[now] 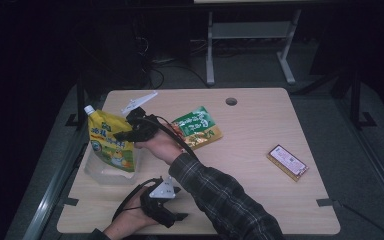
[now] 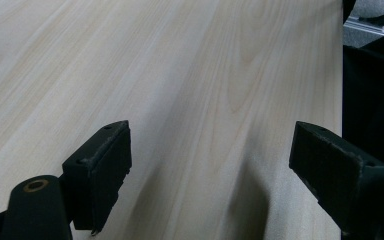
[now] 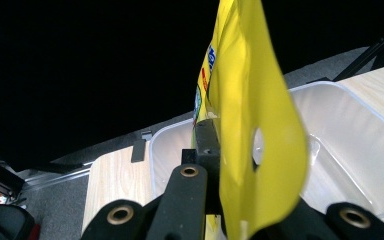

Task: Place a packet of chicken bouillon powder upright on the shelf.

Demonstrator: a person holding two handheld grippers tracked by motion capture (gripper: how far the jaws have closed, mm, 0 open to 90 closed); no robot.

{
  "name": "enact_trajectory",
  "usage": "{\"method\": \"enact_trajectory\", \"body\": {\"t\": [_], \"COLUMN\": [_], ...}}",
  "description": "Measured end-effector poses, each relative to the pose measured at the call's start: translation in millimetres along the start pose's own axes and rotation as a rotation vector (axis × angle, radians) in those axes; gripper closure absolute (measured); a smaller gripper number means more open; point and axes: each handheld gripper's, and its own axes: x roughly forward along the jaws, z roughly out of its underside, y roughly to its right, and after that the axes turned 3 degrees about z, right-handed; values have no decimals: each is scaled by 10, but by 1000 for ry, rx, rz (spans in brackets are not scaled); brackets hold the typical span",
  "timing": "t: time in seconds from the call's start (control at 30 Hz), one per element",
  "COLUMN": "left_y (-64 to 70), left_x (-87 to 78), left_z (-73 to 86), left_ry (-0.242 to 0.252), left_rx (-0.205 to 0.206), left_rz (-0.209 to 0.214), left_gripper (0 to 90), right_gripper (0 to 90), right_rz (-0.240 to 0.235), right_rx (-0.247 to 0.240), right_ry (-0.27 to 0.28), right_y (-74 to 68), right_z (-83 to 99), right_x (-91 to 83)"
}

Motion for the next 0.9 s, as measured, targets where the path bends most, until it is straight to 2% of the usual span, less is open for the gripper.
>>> {"method": "enact_trajectory", "body": {"t": [0.27,0.63,0.77,0.9], "left_y": [-6,-12,-21,-20], "left_x": [10,24,21,25], "left_z": [6,10,8,10], "left_ry": [-6,-23,-45,-41], "left_rx": [3,14,32,28], "left_rz": [8,11,12,16], "left_gripper": [166,166,166,166], "right_gripper": [900,900,900,900], "right_rz": [-7,-14,-17,-15], "right_rx": [-8,-19,-23,-28], "right_ry": [-28,-36,-39,-49], "right_y": [-9,-17,-20,-32], "right_z": [22,31,35,47], "right_x": [92,159,175,203]}}
